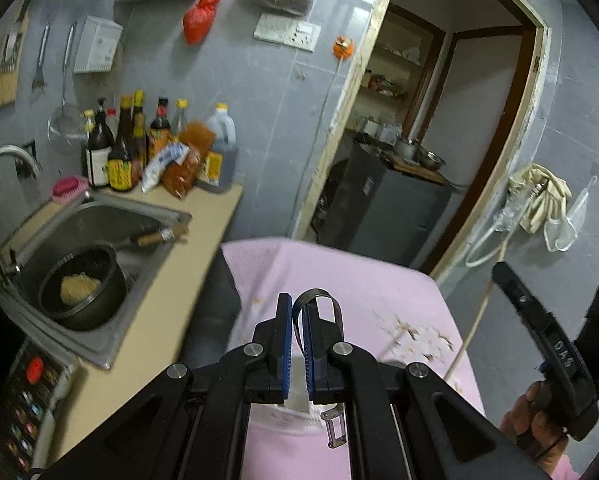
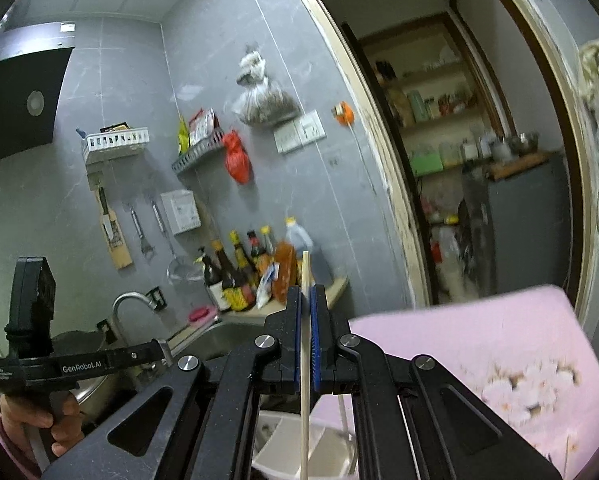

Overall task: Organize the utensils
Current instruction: 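Lift the fork and chopstick and carry both tools over the white holder, then lower the fork and chopstick into the holder and open both tools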

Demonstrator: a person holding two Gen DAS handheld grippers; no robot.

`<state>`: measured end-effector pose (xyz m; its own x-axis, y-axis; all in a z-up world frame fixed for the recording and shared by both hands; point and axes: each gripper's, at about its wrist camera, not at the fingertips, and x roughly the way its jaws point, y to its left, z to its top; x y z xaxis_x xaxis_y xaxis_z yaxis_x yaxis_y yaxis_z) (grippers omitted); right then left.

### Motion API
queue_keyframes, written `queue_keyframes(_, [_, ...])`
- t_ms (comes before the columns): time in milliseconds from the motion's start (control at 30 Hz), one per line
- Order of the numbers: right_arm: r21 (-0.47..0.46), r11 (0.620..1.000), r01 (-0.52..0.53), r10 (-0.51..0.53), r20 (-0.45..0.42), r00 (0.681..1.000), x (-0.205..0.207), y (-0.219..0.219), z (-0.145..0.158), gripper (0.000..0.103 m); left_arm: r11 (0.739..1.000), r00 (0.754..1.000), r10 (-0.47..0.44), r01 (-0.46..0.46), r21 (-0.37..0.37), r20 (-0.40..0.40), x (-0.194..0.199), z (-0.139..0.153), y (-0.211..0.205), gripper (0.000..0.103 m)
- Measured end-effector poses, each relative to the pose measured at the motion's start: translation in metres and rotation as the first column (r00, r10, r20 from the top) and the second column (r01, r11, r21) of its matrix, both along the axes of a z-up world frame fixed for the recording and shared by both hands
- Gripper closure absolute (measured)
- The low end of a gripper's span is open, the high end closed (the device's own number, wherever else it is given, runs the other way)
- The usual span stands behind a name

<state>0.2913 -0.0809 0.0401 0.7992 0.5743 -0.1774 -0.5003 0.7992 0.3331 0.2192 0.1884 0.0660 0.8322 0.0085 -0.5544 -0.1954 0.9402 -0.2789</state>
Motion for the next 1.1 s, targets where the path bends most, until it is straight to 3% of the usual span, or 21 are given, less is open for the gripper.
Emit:
queue_keyframes(367, [-0.041,0.996,0.081,-0.077,0.101,0.992,0.013,0.021,0.004,0.099,0.993,0.997,0.041,-0.048,0.107,0.071,0.024,-0.006,0.008,0.098])
queue_keyframes(933, [-0.04,0.995,0.087,-0.086,0.024,0.996,0.036,0.033,-0.044,0.099,0.973,0.991,0.003,-0.033,0.23,0.131,0.028,-0.043,-0.014,0.098])
queue_keyframes(1100, [-0.046,0.996,0.073,-0.073,-0.003,0.997,0.036,0.035,-0.058,0.099,0.972,0.992,-0.007,-0.023,0.234,0.127,0.024,-0.055,-0.019,0.098])
